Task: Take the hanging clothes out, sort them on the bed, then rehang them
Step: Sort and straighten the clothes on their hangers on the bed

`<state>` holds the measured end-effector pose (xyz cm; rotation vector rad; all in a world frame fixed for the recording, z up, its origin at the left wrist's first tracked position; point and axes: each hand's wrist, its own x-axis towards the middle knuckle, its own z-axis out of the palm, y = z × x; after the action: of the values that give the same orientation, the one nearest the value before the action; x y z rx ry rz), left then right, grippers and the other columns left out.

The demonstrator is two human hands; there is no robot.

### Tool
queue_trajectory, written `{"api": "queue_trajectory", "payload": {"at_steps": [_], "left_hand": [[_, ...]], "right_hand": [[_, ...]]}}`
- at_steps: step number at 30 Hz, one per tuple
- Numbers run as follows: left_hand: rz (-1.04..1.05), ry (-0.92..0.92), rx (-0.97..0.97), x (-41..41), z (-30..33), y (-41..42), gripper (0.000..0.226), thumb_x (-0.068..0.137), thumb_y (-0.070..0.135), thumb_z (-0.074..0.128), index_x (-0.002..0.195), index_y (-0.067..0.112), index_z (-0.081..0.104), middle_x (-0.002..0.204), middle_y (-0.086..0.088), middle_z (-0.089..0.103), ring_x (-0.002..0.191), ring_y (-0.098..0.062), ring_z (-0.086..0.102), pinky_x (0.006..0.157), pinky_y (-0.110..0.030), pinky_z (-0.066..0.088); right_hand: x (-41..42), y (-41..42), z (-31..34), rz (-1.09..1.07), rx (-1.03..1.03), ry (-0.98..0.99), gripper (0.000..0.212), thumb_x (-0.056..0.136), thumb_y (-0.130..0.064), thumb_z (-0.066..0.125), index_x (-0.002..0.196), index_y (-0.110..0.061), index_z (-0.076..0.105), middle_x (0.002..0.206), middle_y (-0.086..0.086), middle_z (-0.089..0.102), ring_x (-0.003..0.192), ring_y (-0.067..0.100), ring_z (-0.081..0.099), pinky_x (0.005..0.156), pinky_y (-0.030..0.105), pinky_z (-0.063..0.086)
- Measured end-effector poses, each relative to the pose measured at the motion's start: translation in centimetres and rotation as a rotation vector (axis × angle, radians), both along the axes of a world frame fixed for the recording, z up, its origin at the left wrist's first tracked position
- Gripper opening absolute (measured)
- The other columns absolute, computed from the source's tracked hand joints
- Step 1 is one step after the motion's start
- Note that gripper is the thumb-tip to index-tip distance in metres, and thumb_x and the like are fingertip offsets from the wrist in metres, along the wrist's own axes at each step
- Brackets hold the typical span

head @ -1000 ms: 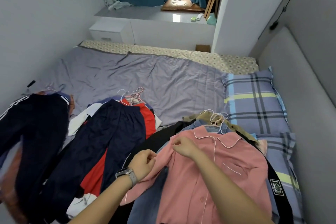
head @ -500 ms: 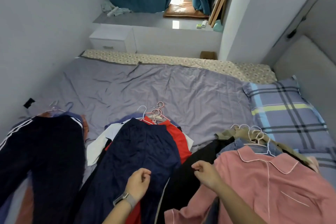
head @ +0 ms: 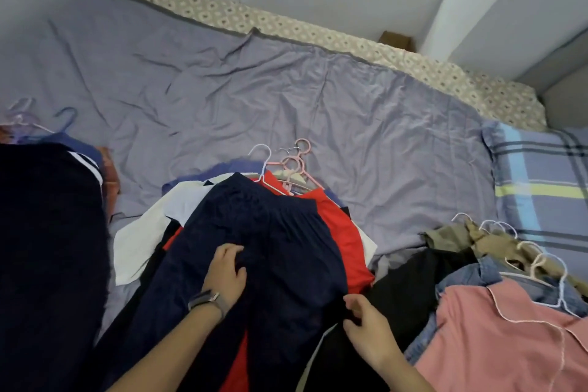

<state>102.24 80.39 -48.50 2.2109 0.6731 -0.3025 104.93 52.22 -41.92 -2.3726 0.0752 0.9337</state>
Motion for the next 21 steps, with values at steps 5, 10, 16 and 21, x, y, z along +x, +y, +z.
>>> {"api": "queue_trajectory", "payload": {"at_steps": [5,10,16,21], "left_hand": [[0.101,0.043,0.174,11.0,-2.5,5.2,0.053,0.086,0.006,0.046,0.138,0.011,0.036,0.146,-0.009,0.031,0.128,-0.032,0.041,0.101,-0.046,0.040],[0.210,0.181,0.136,15.9,-6.6,10.1,0.056,0.079,0.013,0.056,0.133,0.004,0.041,0.138,-0.018,0.043,0.123,-0.038,0.044,0.099,-0.050,0.041],[-0.116,0.129,0.241,15.0,-9.1,12.2,0.046,0.080,0.025,0.066,0.123,0.011,0.054,0.124,-0.020,0.048,0.118,-0.038,0.043,0.098,-0.043,0.037],[-0.196,0.054,0.276,13.2,-6.0,11.8,0.032,0.079,0.035,0.067,0.096,0.008,0.063,0.101,-0.016,0.060,0.096,-0.037,0.056,0.082,-0.042,0.044]], "right_hand": [[-0.4,-0.2,-2.5,-0.065,-0.015,-0.027,0.091,0.075,0.003,0.059,0.090,-0.082,0.033,0.100,-0.015,0.061,0.092,-0.001,0.058,0.075,-0.006,0.035],[-1.3,-1.8,-3.7,-0.102,-0.027,0.041,0.076,0.073,0.000,0.059,0.087,-0.074,0.049,0.098,-0.021,0.062,0.097,0.003,0.061,0.076,-0.003,0.036],[-0.9,-2.4,-4.3,-0.129,-0.053,0.068,0.066,0.070,-0.007,0.059,0.085,-0.071,0.050,0.090,-0.021,0.066,0.096,0.006,0.063,0.077,-0.005,0.036],[-0.4,-0.6,-4.7,-0.116,-0.019,0.074,0.078,0.076,0.001,0.058,0.088,-0.075,0.045,0.097,-0.012,0.064,0.096,0.007,0.061,0.075,-0.002,0.038]]}}
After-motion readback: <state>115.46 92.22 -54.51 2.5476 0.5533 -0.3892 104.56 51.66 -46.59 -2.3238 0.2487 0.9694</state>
